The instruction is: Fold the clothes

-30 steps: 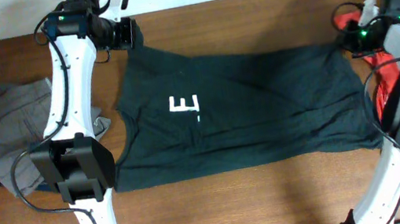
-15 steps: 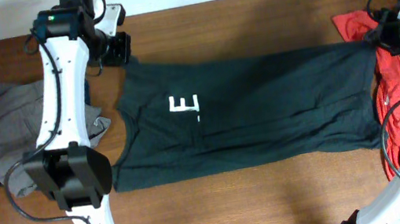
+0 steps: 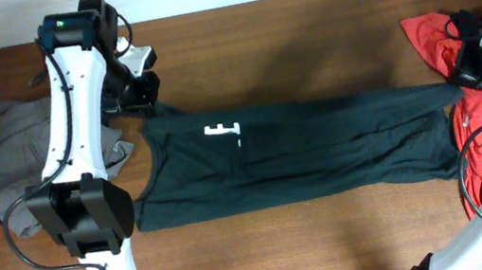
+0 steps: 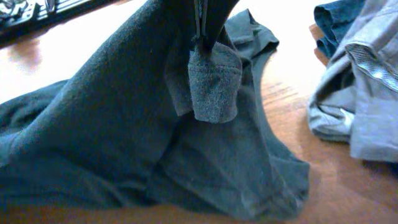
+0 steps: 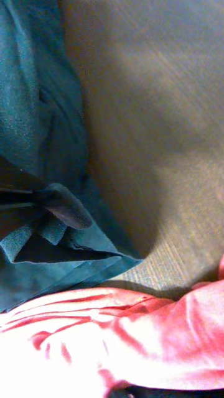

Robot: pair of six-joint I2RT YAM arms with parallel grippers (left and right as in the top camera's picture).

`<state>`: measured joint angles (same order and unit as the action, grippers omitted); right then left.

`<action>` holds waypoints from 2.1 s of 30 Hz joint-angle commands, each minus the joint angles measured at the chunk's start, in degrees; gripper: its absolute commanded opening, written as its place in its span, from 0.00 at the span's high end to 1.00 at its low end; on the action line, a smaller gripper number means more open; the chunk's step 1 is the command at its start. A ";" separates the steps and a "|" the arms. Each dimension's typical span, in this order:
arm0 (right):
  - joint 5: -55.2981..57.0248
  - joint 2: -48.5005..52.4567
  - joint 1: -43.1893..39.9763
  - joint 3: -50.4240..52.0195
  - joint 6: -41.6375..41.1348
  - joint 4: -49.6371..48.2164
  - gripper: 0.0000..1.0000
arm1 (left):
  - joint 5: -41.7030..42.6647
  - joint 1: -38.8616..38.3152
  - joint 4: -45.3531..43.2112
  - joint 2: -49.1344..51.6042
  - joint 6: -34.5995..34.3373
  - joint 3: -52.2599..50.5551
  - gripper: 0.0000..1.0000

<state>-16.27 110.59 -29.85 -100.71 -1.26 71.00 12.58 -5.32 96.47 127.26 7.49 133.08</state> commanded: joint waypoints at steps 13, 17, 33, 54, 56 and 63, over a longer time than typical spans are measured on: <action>2.34 -1.29 0.17 -0.87 1.51 6.08 0.86 | -3.23 0.35 0.26 -1.51 -0.50 -10.27 0.82; 5.25 -1.29 0.20 -0.87 1.49 8.11 0.85 | -3.52 0.35 0.26 -1.51 -0.50 -10.27 0.74; 21.88 -1.25 0.20 -0.85 -5.53 11.23 0.39 | -1.73 0.61 0.04 -1.51 -0.50 -10.25 0.60; 0.98 6.16 0.09 -0.44 2.36 3.52 0.33 | 0.92 -6.75 -8.15 -1.51 -3.06 -19.76 0.57; 0.33 6.16 0.09 -0.44 2.36 3.54 0.33 | 0.92 -6.91 -11.15 -1.51 -5.31 -23.63 0.57; 0.39 6.16 0.09 -0.44 2.36 2.80 0.29 | -1.90 -4.17 -22.29 -1.51 -11.43 -37.62 0.73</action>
<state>-14.76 116.75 -29.85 -100.71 0.49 74.37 12.08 -11.33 76.86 126.96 -1.10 100.66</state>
